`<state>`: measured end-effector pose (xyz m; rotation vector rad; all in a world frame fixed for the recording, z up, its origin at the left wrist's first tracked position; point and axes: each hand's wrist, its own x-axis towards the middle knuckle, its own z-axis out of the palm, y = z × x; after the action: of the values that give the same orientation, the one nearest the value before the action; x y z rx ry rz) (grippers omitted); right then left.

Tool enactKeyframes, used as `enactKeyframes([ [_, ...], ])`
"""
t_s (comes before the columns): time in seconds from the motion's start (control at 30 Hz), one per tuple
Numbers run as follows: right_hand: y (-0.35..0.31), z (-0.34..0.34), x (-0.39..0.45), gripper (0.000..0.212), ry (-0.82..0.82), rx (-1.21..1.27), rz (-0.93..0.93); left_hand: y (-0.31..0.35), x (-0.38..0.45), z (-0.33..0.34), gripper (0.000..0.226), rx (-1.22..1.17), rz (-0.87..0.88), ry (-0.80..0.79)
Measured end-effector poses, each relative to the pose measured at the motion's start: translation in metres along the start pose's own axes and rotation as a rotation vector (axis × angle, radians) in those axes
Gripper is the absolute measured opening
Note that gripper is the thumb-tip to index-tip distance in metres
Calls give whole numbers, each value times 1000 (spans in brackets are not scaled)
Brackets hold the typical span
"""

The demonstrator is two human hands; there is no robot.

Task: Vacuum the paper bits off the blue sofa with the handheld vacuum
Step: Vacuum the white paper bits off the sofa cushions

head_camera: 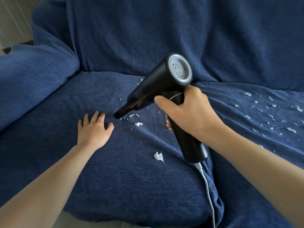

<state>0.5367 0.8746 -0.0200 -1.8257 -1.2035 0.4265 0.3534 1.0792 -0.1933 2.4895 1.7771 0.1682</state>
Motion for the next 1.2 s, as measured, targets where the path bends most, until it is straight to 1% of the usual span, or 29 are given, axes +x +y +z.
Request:
enactKeyframes([
  [0.07, 2, -2, 1, 21, 9, 6, 21, 0, 1, 1, 63, 3, 6, 1],
  [0.23, 4, -3, 8, 25, 68, -72, 5, 1, -1, 1, 62, 3, 3, 11],
  [0.4, 8, -8, 10, 23, 116, -93, -2, 1, -2, 0, 62, 1, 2, 14],
  [0.5, 7, -11, 5, 24, 115, -96, -3, 1, -2, 0, 62, 10, -4, 2],
  [0.63, 4, -15, -2, 23, 67, -64, -2, 2, -2, -1, 62, 12, -13, -2],
  [0.77, 3, -19, -8, 25, 44, -87, -4, 3, -4, -1, 61, 21, -10, -2],
  [1.1, 20, -37, -10, 23, 115, -96, 20, 10, -10, -2, 60, 4, -18, -14],
  [1.2, 23, -38, -6, 23, 152, -141, 1, 10, -9, -3, 59, -17, -18, -9],
])
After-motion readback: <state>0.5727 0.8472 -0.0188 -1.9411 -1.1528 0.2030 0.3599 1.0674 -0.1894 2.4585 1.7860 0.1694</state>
